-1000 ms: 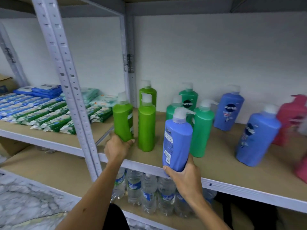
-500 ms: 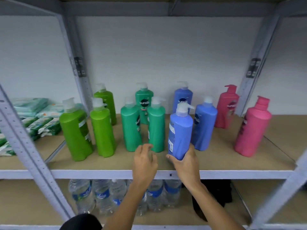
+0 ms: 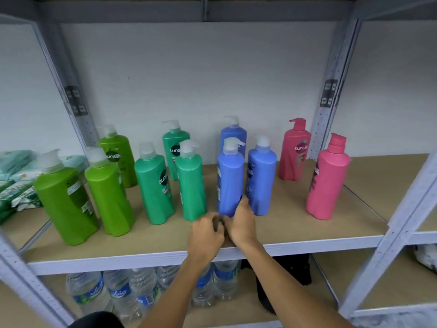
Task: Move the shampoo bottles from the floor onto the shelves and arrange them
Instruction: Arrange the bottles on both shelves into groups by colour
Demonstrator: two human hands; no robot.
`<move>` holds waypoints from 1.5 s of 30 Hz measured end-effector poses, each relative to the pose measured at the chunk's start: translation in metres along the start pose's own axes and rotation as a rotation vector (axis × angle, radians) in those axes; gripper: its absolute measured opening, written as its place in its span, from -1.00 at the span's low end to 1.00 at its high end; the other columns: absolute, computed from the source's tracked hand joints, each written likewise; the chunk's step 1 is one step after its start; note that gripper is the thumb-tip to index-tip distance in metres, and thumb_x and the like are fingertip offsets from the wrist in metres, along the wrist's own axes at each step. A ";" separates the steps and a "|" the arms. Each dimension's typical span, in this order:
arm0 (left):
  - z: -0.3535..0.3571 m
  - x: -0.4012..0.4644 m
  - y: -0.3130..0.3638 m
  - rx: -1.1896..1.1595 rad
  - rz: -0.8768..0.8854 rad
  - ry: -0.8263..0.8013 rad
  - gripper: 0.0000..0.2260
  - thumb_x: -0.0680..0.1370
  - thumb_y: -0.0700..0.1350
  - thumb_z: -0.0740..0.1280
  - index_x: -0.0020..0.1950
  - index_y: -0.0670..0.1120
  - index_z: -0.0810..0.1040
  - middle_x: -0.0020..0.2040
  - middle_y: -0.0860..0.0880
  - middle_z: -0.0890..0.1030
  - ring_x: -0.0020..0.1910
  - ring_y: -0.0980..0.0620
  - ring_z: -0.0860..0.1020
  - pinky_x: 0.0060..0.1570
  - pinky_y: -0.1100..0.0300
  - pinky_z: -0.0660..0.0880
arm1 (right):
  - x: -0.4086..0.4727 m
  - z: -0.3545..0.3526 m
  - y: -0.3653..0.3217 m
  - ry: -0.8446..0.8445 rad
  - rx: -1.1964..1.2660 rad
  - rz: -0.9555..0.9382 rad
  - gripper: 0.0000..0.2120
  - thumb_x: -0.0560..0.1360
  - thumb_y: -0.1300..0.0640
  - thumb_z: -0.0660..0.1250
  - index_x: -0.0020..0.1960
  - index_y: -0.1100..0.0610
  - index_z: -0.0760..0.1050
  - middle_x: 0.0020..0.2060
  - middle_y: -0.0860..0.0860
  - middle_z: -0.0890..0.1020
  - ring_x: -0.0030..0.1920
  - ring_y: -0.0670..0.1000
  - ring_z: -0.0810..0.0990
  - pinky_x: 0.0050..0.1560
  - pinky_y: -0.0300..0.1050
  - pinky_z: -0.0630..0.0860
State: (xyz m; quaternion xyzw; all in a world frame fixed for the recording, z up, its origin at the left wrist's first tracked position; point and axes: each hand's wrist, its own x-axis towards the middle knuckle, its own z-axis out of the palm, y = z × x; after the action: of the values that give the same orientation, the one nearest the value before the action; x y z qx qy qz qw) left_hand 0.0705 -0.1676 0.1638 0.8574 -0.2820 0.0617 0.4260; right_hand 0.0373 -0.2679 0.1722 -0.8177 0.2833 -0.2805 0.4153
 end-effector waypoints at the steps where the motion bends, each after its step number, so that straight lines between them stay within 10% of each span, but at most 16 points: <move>1: 0.005 -0.001 0.002 0.000 0.000 0.004 -0.87 0.49 -0.15 0.28 -0.04 -0.07 0.60 -0.14 -0.03 0.66 -0.15 -0.04 0.59 -0.11 0.03 0.53 | -0.004 -0.007 0.007 -0.021 -0.018 -0.019 -0.44 0.37 0.15 0.44 0.31 0.11 0.31 0.12 0.04 0.56 0.09 0.09 0.58 0.05 -0.05 0.52; 12: 0.101 -0.007 0.093 0.092 0.367 -0.250 -0.81 0.42 -0.07 0.19 -0.21 -0.09 0.57 -0.19 -0.03 0.64 -0.17 -0.07 0.56 -0.13 0.04 0.49 | -0.009 -0.167 0.096 0.515 0.009 0.071 -0.46 0.40 0.13 0.49 0.29 0.15 0.36 0.12 0.11 0.40 0.09 0.22 0.51 0.13 0.13 0.50; 17: 0.130 0.016 0.126 0.120 0.316 -0.341 -0.80 0.46 -0.09 0.28 -0.01 -0.08 0.65 -0.03 -0.05 0.67 -0.01 -0.08 0.58 0.01 0.11 0.48 | 0.028 -0.203 0.106 0.330 0.046 0.226 0.03 0.25 -0.11 0.58 0.52 0.13 0.09 0.42 0.22 0.18 0.47 0.19 0.15 0.43 0.14 0.24; 22: 0.143 0.036 0.129 0.123 0.243 -0.354 -0.81 0.47 -0.11 0.27 -0.02 -0.08 0.64 0.01 -0.05 0.65 0.04 -0.09 0.56 0.08 0.10 0.46 | 0.052 -0.204 0.109 0.165 0.068 0.164 0.04 0.08 -0.18 0.62 0.41 -0.02 0.18 0.20 -0.02 0.34 0.25 0.03 0.41 0.30 0.12 0.43; 27: 0.145 0.045 0.127 0.018 0.183 -0.312 -0.85 0.47 -0.19 0.32 -0.09 -0.11 0.69 -0.08 0.00 0.70 -0.06 0.00 0.62 0.06 0.17 0.48 | 0.054 -0.224 0.129 0.033 0.387 0.148 0.04 0.35 0.30 0.50 0.56 -0.07 -0.11 0.37 0.06 0.44 0.18 -0.10 0.53 0.26 -0.04 0.47; 31: 0.146 0.045 0.124 -0.019 0.175 -0.295 -0.85 0.46 -0.19 0.33 -0.09 -0.11 0.69 -0.08 0.01 0.71 -0.06 0.04 0.63 0.07 0.20 0.47 | 0.055 -0.219 0.137 0.257 0.522 0.132 -0.13 0.47 0.48 0.28 0.56 -0.04 -0.08 0.47 0.07 0.30 0.27 -0.13 0.44 0.15 -0.23 0.49; 38: 0.150 0.044 0.124 0.111 0.209 -0.305 -0.83 0.46 -0.14 0.28 -0.02 -0.12 0.61 -0.01 -0.07 0.64 0.03 -0.09 0.57 0.06 0.07 0.48 | 0.064 -0.202 0.129 0.284 0.310 0.130 0.06 0.12 -0.05 0.63 0.45 -0.08 0.08 0.20 -0.14 0.52 0.14 -0.13 0.57 0.11 -0.13 0.53; 45: 0.152 0.042 0.123 0.198 0.218 -0.298 -0.82 0.49 -0.13 0.25 0.01 -0.16 0.55 0.05 -0.11 0.56 0.09 -0.13 0.52 0.06 0.05 0.46 | 0.068 -0.202 0.135 0.354 0.062 0.191 -0.14 0.14 0.11 0.63 0.30 0.11 0.25 0.17 0.04 0.42 0.15 0.02 0.43 0.19 0.04 0.47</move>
State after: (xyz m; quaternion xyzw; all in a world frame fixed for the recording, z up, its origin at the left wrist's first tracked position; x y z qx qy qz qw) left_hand 0.0189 -0.3614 0.1683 0.8593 -0.4254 0.0075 0.2840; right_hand -0.0876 -0.4878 0.1748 -0.7119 0.4195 -0.3878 0.4085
